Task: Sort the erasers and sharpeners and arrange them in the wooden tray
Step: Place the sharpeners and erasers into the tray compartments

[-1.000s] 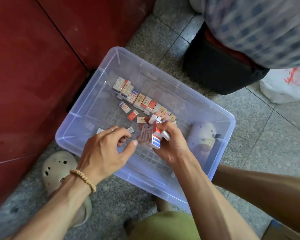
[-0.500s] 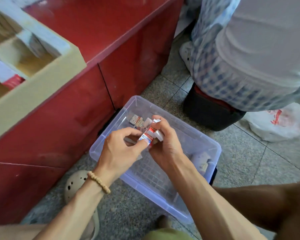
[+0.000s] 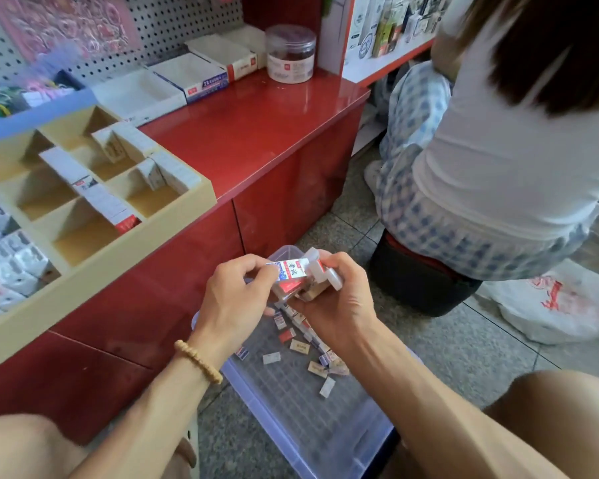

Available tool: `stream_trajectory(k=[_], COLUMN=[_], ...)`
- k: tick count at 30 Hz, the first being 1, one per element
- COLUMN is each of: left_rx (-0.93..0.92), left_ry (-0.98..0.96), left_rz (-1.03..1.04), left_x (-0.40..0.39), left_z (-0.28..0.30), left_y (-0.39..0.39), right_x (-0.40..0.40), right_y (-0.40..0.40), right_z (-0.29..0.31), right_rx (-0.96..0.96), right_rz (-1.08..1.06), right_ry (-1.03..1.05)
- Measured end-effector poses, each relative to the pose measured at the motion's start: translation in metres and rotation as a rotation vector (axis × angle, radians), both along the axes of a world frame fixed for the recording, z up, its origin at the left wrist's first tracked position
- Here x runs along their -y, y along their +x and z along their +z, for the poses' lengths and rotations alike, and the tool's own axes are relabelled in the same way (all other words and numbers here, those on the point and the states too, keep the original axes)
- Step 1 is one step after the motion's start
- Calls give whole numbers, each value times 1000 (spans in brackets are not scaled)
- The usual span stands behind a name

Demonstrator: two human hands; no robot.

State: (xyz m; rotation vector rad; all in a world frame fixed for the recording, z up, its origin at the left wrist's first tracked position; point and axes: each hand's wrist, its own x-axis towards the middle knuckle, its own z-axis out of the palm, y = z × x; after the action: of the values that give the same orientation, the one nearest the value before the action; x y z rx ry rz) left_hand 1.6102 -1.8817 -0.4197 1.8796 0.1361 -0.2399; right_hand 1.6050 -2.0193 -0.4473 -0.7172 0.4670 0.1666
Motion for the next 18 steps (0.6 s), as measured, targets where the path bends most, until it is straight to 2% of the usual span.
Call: stream_trajectory(k=[3,9,18], left_rx=[13,-77,-32], left_ry=[-6,-198,-101], left_rz=[9,53,87], left_x=[1,-2,-23], left_z=[10,29,54], left_y=[3,0,8], right_x=[5,8,-11], right_y=[7,16,37], right_z=[8,17,30], right_rx=[33,72,77], right_rz=[100,228,243], right_ry=[6,75,72])
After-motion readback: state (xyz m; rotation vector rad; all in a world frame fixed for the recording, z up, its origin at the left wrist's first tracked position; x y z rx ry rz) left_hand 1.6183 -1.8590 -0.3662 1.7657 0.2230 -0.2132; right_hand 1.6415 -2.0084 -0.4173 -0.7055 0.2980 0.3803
